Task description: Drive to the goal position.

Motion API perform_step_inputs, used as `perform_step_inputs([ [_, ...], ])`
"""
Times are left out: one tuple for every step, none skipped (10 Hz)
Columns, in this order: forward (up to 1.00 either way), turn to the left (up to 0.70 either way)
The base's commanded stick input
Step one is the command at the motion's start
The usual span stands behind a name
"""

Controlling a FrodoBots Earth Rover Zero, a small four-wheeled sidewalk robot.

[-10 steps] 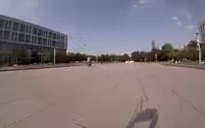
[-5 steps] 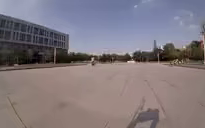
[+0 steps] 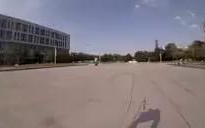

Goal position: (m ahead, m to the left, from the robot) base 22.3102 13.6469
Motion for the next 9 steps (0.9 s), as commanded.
perform_step_inputs([
  [1.00, 0.00],
  [1.00, 0.00],
  [1.00, 0.00],
  [1.00, 0.00],
  [1.00, 0.00],
  [1.00, -0.16],
  [1.00, -0.24],
  [1.00, -0.33],
  [1.00, -0.40],
])
